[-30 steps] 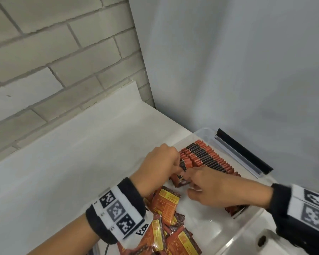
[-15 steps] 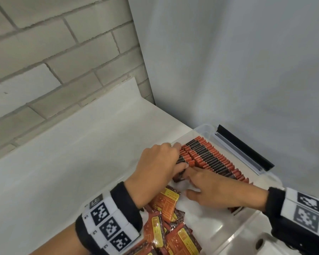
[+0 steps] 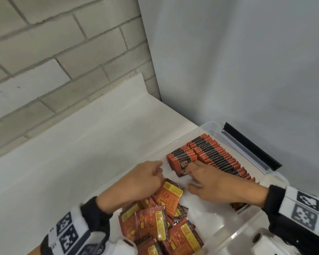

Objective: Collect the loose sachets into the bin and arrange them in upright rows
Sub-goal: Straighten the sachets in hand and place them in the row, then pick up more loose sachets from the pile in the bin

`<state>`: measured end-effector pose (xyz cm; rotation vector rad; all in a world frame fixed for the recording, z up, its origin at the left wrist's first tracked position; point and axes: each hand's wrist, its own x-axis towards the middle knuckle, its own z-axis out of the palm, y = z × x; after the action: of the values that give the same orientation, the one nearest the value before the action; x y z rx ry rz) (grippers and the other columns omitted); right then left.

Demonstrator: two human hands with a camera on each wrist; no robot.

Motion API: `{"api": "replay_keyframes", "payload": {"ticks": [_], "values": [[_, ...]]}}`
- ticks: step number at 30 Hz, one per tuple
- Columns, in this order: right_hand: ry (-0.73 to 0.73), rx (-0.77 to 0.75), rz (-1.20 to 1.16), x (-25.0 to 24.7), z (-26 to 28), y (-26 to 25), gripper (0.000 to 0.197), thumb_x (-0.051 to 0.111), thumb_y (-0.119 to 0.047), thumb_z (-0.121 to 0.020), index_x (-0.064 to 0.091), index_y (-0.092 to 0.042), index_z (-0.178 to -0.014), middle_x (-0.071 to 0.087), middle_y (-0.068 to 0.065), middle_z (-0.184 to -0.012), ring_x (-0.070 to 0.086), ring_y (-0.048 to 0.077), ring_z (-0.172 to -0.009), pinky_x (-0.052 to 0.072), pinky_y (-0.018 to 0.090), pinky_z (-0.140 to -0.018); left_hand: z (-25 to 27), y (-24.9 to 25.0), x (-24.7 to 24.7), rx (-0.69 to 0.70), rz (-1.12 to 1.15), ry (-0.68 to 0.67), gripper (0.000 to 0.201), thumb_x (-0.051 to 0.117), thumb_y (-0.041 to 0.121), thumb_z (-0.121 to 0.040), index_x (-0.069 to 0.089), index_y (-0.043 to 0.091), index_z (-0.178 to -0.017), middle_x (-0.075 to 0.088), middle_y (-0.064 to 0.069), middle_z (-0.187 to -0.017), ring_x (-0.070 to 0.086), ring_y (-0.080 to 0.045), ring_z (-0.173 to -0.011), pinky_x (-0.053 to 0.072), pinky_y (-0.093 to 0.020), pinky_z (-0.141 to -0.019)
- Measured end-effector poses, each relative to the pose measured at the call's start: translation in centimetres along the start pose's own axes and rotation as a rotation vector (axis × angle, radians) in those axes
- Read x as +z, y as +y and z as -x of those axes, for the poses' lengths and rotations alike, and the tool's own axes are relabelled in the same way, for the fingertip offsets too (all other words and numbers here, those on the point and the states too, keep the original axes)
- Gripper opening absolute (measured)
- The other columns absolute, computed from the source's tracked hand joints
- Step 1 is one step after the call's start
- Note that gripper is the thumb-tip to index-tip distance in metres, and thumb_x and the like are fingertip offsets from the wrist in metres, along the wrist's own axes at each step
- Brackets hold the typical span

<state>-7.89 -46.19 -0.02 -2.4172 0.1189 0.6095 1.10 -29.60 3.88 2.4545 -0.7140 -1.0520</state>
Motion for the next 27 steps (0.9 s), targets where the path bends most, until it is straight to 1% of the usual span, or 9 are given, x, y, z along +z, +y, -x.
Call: {"api": "replay_keyframes", "payload": {"ticks": [2,4,6,8,9,14,17,24,27], "values": [[0.013,-0.010,0.001,0.1,-0.2,-0.1,0.038,0.050,-0.034,-0.097,0.040,-0.018,-0.129,0.041,-0.008,-0.115,0.044,0.007,-0.102,0.041,0.023,-0.091,-0.1,0.1,1.0,-0.037,0.222,-0.081,0.054,0.042,0.014,-0.098,0.024,0.023,-0.149,0.041,0.008,-0.145,0.047,-0.005,-0.118,0.045,-0.022,-0.093],[0.021,-0.009,0.000,0.2,-0.2,-0.1,0.035,0.051,-0.034,-0.096,0.042,-0.019,-0.127,0.042,-0.007,-0.117,0.044,0.008,-0.103,0.040,0.024,-0.091,-0.3,0.7,1.9,-0.020,0.427,-0.102,0.042,0.041,0.001,-0.095,0.040,0.028,-0.127,0.056,0.018,-0.113,0.052,0.004,-0.092,0.044,-0.015,-0.077],[0.024,-0.007,0.009,0.2,-0.3,0.0,0.030,0.051,-0.033,-0.096,0.044,-0.018,-0.122,0.044,-0.006,-0.116,0.045,0.009,-0.102,0.041,0.024,-0.090,-0.7,1.0,2.4,-0.011,0.563,-0.106,0.045,0.041,-0.008,-0.089,0.051,0.033,-0.105,0.062,0.021,-0.092,0.056,0.007,-0.081,0.048,-0.017,-0.079],[0.021,-0.001,0.007,0.1,-0.3,0.1,0.026,0.050,-0.033,-0.096,0.046,-0.018,-0.117,0.046,-0.004,-0.113,0.047,0.010,-0.100,0.043,0.027,-0.090,-1.3,1.1,2.9,-0.015,0.637,-0.118,0.053,0.040,-0.008,-0.080,0.057,0.035,-0.104,0.065,0.007,-0.104,0.058,-0.004,-0.093,0.046,-0.032,-0.095],[0.020,0.004,0.001,0.0,-0.2,0.1,0.025,0.050,-0.034,-0.096,0.046,-0.018,-0.115,0.047,-0.003,-0.110,0.048,0.011,-0.098,0.044,0.028,-0.089,-1.6,1.1,3.1,-0.018,0.685,-0.116,0.055,0.038,-0.011,-0.079,0.058,0.034,-0.104,0.064,0.002,-0.106,0.057,-0.008,-0.094,0.043,-0.035,-0.097],[0.029,0.023,-0.110,-0.5,0.4,0.2,0.026,0.048,-0.033,-0.097,0.049,-0.014,-0.115,0.062,0.002,-0.107,0.062,0.016,-0.098,0.053,0.036,-0.087,-2.4,0.8,3.7,-0.061,0.899,-0.129,0.052,0.035,-0.020,-0.075,0.062,0.013,-0.105,0.058,-0.022,-0.117,0.053,-0.023,-0.099,0.040,-0.037,-0.091],[0.036,0.037,-0.150,-0.5,0.7,0.3,0.026,0.048,-0.033,-0.097,0.048,-0.016,-0.117,0.064,0.003,-0.111,0.063,0.017,-0.102,0.053,0.039,-0.090,-2.6,0.7,4.0,-0.083,0.914,-0.113,0.052,0.036,-0.019,-0.077,0.062,0.015,-0.107,0.061,-0.020,-0.122,0.058,-0.023,-0.101,0.044,-0.038,-0.095],[0.051,0.054,-0.183,-0.6,0.7,0.5,0.021,0.047,-0.028,-0.098,0.045,-0.016,-0.115,0.065,0.002,-0.104,0.063,0.013,-0.093,0.053,0.035,-0.087,-2.9,0.6,4.0,-0.095,0.955,-0.121,0.053,0.039,-0.016,-0.074,0.060,0.009,-0.115,0.057,-0.025,-0.127,0.052,-0.036,-0.123,0.038,-0.044,-0.107],[0.056,0.043,-0.188,-0.6,0.6,0.5,0.020,0.048,-0.028,-0.097,0.045,-0.016,-0.113,0.066,0.001,-0.105,0.063,0.012,-0.095,0.053,0.035,-0.087,-3.1,0.6,4.2,-0.068,1.027,-0.133,0.052,0.035,-0.020,-0.078,0.058,0.002,-0.119,0.059,-0.024,-0.126,0.056,-0.030,-0.118,0.048,-0.032,-0.098]]}}
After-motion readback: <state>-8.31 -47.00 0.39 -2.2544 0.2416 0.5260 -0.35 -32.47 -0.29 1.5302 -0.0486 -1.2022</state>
